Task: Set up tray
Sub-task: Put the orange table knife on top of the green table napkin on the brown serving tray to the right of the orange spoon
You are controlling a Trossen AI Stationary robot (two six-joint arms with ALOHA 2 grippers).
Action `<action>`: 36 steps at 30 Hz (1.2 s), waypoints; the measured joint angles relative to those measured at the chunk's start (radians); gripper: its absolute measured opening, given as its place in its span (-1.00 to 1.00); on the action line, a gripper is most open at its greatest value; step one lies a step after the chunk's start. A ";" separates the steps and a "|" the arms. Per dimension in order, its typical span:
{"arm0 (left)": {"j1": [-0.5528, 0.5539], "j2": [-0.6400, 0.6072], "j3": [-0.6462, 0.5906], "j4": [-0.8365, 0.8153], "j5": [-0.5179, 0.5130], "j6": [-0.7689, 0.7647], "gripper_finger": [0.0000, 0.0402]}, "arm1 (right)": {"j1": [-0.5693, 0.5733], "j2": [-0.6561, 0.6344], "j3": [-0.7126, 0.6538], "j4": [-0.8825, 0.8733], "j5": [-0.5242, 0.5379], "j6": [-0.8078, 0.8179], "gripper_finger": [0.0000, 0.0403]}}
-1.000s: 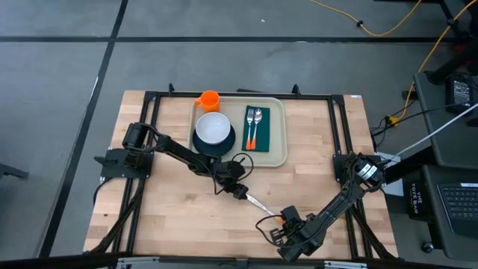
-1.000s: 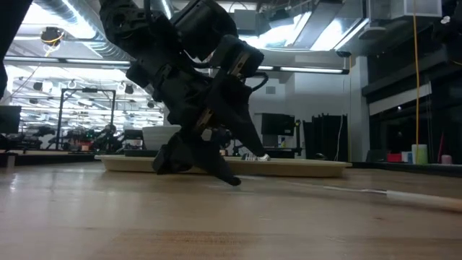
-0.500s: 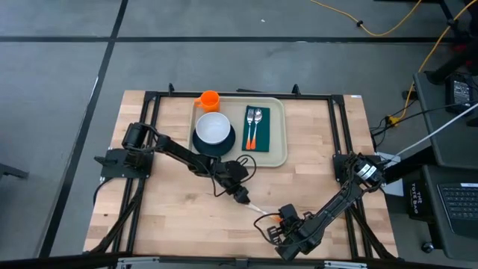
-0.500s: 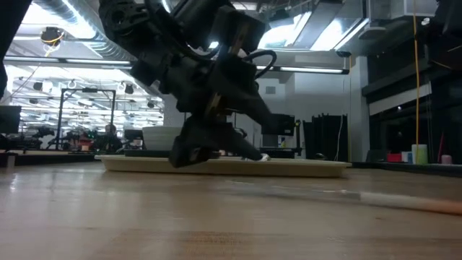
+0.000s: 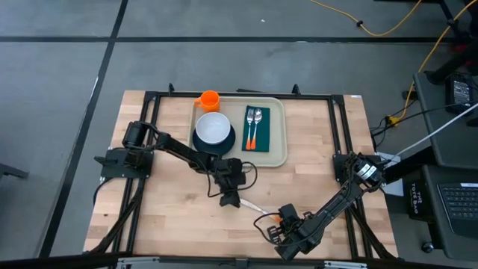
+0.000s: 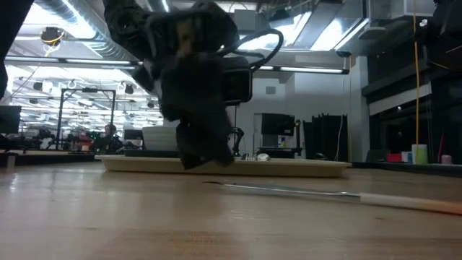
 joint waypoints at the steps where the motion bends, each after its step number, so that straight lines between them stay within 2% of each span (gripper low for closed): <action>1: 0.000 0.000 0.000 -0.025 -0.027 0.047 -0.26 | 0.000 0.000 0.000 0.000 0.000 0.000 -0.98; 6: -0.003 -0.011 0.000 -0.131 -0.205 0.256 -0.26 | 0.000 0.000 0.000 0.002 0.000 -0.001 -0.98; 19: -0.084 -0.082 0.001 -0.181 -0.456 0.598 -0.26 | 0.000 0.000 0.000 0.009 0.001 0.006 -0.98; 27: -0.191 -0.075 0.000 -0.209 -0.757 0.713 -0.26 | 0.000 0.000 0.000 0.009 0.001 0.025 -0.98; 36: -0.206 -0.075 0.000 -0.220 -0.754 0.672 -0.26 | 0.000 0.000 0.000 0.010 0.001 0.025 -0.98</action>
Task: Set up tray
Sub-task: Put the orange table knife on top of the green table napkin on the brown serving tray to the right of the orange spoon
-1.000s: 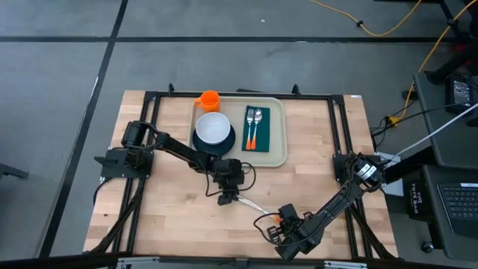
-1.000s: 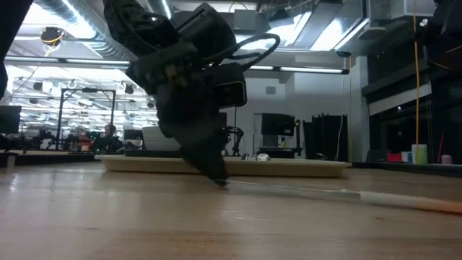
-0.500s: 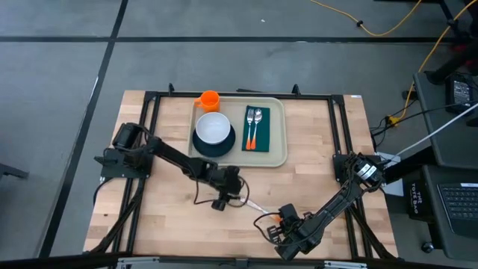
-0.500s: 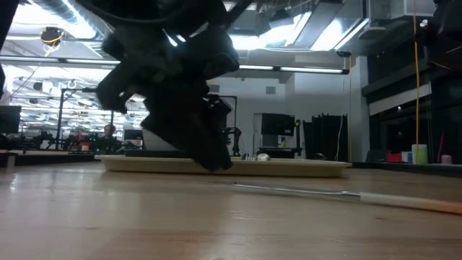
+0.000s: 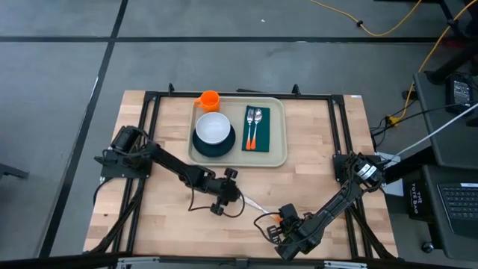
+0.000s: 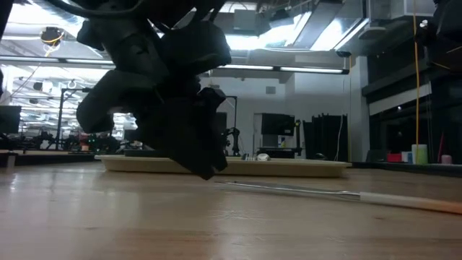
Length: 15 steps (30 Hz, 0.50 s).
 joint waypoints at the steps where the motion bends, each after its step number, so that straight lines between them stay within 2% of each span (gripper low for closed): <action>1: 0.004 0.000 0.000 -0.002 0.001 -0.004 -0.26 | 0.000 0.000 0.000 0.001 0.000 0.000 -0.98; 7: 0.025 0.010 0.000 -0.001 0.036 -0.024 -0.26 | 0.000 0.000 0.000 0.001 0.000 0.000 -0.98; 15: 0.014 0.053 0.005 0.027 0.030 -0.024 -0.26 | 0.000 0.000 0.000 0.001 0.002 0.000 -0.98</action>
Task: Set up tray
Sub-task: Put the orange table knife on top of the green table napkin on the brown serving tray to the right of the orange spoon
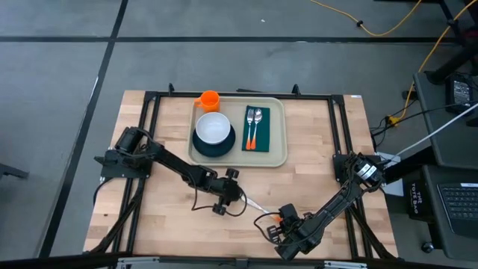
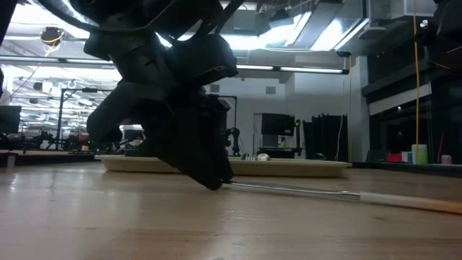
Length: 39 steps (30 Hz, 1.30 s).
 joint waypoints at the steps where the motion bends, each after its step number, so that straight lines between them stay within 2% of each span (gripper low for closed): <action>1: 0.000 0.001 0.000 0.002 -0.002 0.000 -0.26 | 0.000 0.000 0.000 0.000 0.000 0.000 -0.98; 14: 0.002 0.003 -0.002 -0.018 0.035 -0.027 -0.31 | 0.000 0.000 0.000 0.000 0.000 0.000 -0.98; 19: 0.001 0.004 -0.002 -0.019 0.047 -0.026 -0.46 | 0.000 0.000 0.000 0.000 0.000 0.000 -0.98; 28: -0.002 0.005 -0.004 -0.021 0.030 -0.023 -0.90 | 0.000 0.000 0.000 0.000 0.000 0.000 -0.98; 39: -0.003 0.005 -0.006 0.006 -0.001 -0.005 -0.94 | 0.000 0.000 0.000 0.000 0.001 0.000 -0.98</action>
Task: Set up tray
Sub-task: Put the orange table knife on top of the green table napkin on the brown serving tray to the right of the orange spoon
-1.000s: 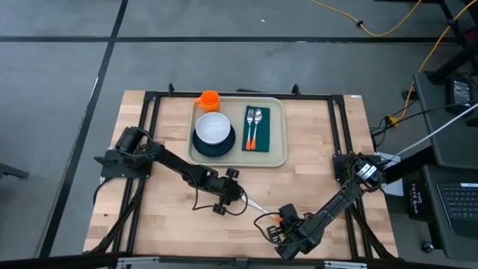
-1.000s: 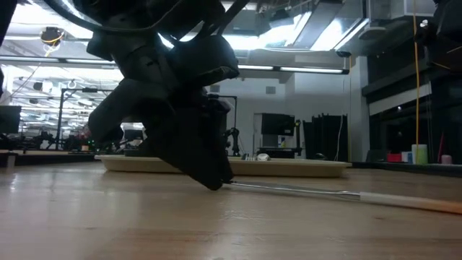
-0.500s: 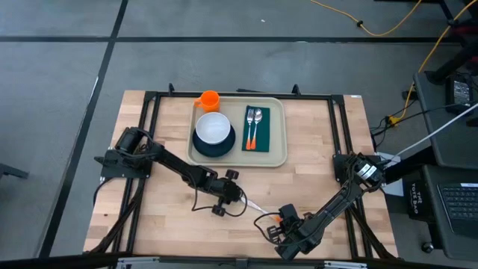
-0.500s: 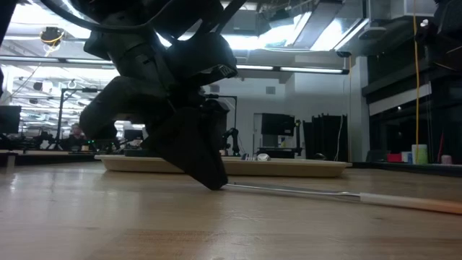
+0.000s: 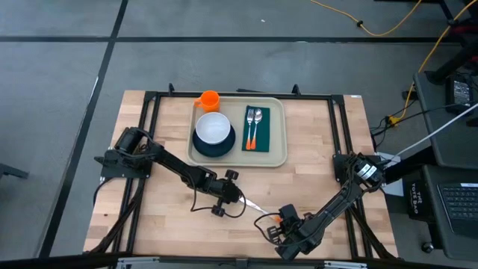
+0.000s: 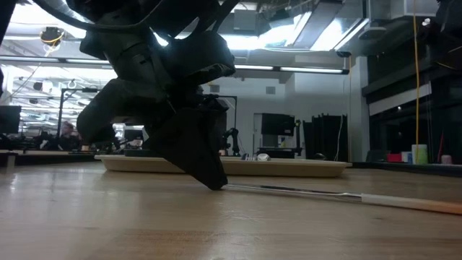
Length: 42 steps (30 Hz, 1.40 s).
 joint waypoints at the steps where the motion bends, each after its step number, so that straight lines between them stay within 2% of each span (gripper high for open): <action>1: 0.000 0.000 0.000 0.000 0.001 0.001 -0.95 | 0.000 0.000 0.000 0.000 0.001 0.000 -0.98; 12: 0.001 -0.003 0.001 -0.007 0.004 0.008 -0.95 | 0.003 0.000 0.000 0.000 0.040 -0.022 -0.97; 27: 0.002 -0.003 0.001 -0.008 0.003 0.017 -0.94 | 0.002 -0.032 -0.002 -0.013 0.098 -0.050 -0.81; 35: 0.002 -0.003 0.001 -0.008 0.003 0.017 -0.94 | 0.008 -0.044 0.042 -0.159 0.208 -0.053 -0.81; 42: 0.002 -0.018 0.000 -0.013 -0.002 0.026 -0.94 | 0.043 -0.046 0.115 -0.259 0.424 -0.060 -0.81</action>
